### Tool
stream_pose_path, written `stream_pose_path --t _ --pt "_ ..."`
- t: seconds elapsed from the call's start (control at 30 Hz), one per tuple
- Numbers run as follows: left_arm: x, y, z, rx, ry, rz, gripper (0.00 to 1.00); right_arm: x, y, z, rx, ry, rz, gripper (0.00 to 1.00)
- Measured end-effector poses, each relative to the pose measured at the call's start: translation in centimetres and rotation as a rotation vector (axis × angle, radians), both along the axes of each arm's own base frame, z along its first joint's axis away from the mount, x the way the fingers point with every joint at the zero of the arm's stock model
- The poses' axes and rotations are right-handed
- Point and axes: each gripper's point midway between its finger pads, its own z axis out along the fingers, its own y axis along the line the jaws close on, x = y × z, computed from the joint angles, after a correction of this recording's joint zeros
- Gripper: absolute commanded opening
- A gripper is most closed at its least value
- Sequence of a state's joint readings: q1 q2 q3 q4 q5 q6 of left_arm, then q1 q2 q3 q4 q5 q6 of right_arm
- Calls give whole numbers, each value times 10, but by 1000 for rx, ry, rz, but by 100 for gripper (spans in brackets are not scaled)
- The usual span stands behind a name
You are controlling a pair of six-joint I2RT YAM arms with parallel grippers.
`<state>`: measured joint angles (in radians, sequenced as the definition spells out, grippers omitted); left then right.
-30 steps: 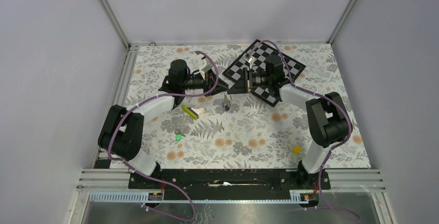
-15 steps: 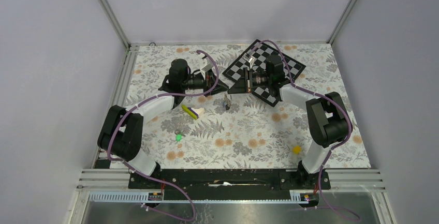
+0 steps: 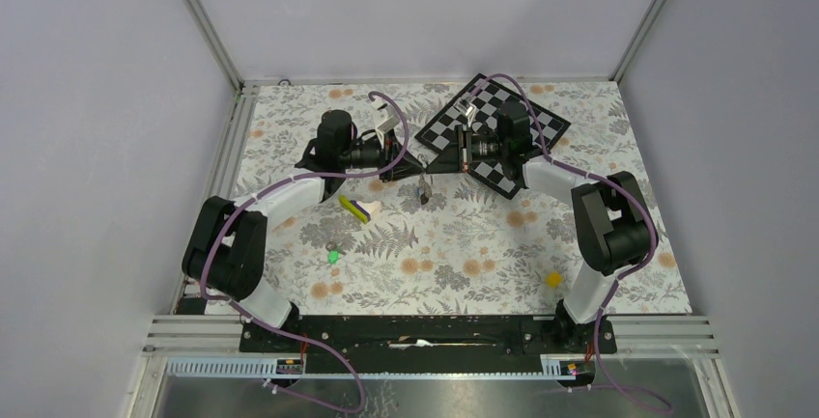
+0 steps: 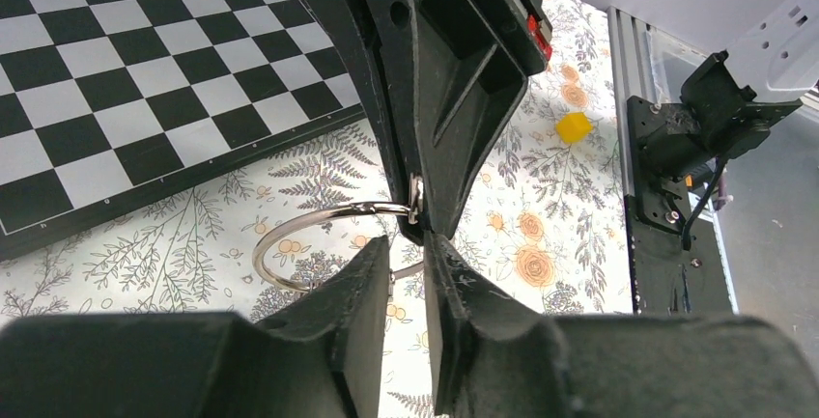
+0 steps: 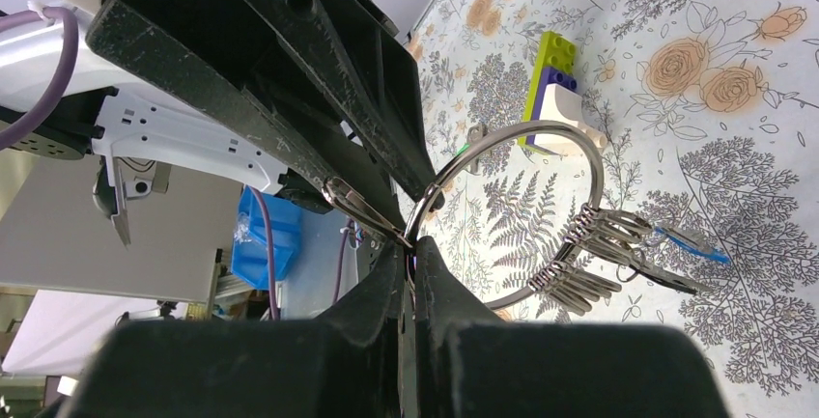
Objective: Put the keys on the keyring
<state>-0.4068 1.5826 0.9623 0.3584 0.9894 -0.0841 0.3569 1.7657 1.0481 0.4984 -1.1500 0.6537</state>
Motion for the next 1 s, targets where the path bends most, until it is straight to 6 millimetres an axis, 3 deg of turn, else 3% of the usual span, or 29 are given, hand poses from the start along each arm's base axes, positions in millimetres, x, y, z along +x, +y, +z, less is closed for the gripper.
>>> stream_pose_path --t 1.0 --pt "4 -7 18 -54 9 5 22 -1 -1 -5 -15 -4 4 0"
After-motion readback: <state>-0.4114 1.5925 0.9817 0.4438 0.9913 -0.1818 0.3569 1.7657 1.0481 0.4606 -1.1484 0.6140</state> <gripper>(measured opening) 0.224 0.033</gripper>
